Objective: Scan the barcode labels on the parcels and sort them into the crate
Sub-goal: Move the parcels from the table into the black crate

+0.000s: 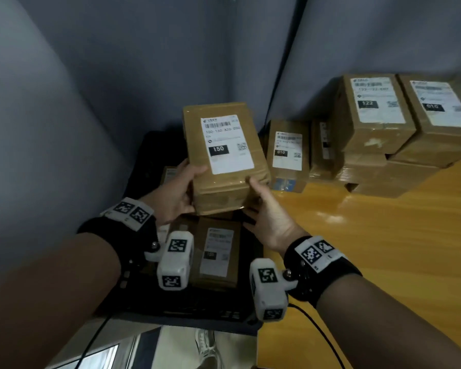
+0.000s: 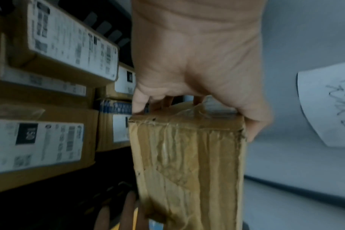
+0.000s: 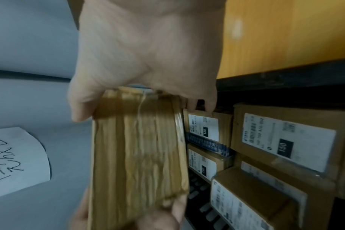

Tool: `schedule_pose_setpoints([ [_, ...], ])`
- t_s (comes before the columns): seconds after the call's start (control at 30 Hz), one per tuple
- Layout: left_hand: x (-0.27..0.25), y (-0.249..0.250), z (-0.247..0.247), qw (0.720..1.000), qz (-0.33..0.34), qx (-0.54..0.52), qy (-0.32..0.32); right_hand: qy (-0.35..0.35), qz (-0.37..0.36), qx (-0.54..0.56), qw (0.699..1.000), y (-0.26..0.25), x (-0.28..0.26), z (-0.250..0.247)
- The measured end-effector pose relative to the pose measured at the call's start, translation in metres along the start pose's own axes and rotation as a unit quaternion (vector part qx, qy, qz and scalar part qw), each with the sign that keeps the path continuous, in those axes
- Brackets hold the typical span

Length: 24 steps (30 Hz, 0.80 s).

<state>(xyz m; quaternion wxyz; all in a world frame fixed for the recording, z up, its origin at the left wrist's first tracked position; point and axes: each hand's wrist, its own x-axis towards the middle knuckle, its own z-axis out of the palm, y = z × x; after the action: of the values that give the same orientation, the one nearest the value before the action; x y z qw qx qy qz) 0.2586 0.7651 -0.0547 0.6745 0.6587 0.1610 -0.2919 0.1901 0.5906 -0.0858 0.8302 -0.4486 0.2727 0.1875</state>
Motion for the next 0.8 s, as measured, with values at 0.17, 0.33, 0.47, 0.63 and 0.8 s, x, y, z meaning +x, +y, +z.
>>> schedule_pose_setpoints([
  [0.17, 0.001, 0.006, -0.057, 0.999, -0.042, 0.015, -0.032, -0.051, 0.001, -0.052, 0.997, -0.007, 0.023, 0.028],
  [0.33, 0.024, -0.013, -0.091, 0.976, 0.023, 0.214, 0.038, -0.007, 0.025, -0.167, 0.986, 0.004, 0.057, 0.04],
  [0.47, 0.063, -0.038, -0.127, 0.836, 0.043, 0.546, 0.032, 0.026, 0.023, -0.204, 0.978, 0.021, 0.091, 0.034],
  [0.63, 0.095, -0.066, -0.147, 0.735, 0.047, 0.675, -0.039, 0.045, -0.04, -0.183, 0.981, 0.041, 0.118, 0.031],
  [0.8, 0.088, -0.073, -0.144, 0.725, 0.046, 0.682, -0.083, 0.054, -0.065, -0.202, 0.976, 0.059, 0.136, 0.034],
])
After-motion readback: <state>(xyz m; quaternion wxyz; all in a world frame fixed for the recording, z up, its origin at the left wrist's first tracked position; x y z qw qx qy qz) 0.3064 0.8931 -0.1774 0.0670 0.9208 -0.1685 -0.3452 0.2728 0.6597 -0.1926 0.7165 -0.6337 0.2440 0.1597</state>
